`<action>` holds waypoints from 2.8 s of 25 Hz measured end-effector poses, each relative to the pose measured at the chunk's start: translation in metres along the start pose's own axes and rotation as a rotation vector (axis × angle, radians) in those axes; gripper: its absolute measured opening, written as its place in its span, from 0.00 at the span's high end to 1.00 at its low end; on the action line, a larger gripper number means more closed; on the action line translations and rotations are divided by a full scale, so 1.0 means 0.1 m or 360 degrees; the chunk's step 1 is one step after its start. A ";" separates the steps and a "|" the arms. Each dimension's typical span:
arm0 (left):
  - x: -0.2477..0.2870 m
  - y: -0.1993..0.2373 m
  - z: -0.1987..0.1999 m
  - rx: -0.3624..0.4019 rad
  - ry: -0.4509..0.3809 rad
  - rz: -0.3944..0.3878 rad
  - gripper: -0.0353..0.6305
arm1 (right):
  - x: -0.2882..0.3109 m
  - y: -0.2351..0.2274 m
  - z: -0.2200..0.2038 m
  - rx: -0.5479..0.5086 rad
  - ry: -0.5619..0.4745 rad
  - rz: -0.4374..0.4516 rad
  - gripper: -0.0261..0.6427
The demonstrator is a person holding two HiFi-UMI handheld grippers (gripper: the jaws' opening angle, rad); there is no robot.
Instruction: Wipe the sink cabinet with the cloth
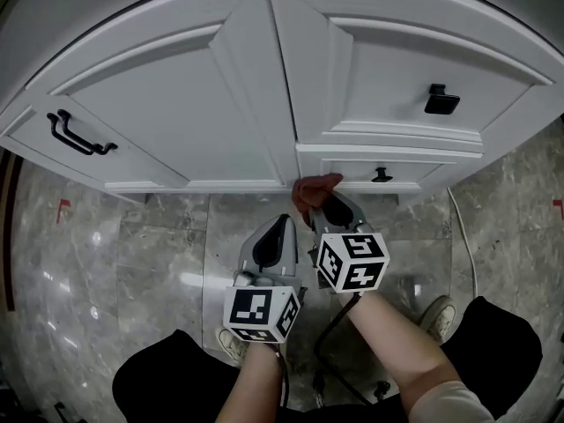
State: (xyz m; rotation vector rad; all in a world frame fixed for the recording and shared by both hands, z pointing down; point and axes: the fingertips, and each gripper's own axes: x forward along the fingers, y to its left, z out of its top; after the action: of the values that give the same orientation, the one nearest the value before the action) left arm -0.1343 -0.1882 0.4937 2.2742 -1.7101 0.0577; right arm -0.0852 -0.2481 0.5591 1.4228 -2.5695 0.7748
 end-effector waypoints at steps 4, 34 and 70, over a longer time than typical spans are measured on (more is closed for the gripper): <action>0.02 0.00 0.01 -0.0012 -0.0013 0.0001 0.95 | 0.00 -0.07 -0.01 0.0027 -0.0022 -0.0034 0.83; 0.66 -1.15 -0.11 0.0140 0.0057 -0.0221 0.95 | -1.03 -1.93 0.29 0.0088 -0.0042 -0.0436 0.82; -2.00 -2.10 0.61 0.0142 -0.0308 -0.0274 0.95 | -3.72 0.19 0.67 -0.0359 -0.0432 -0.0353 0.82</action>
State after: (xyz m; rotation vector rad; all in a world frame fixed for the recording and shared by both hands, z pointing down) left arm -0.0035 0.0353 0.3501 2.5576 -1.6217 -0.1294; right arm 0.1168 0.0124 0.3720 1.7992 -2.5187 0.2663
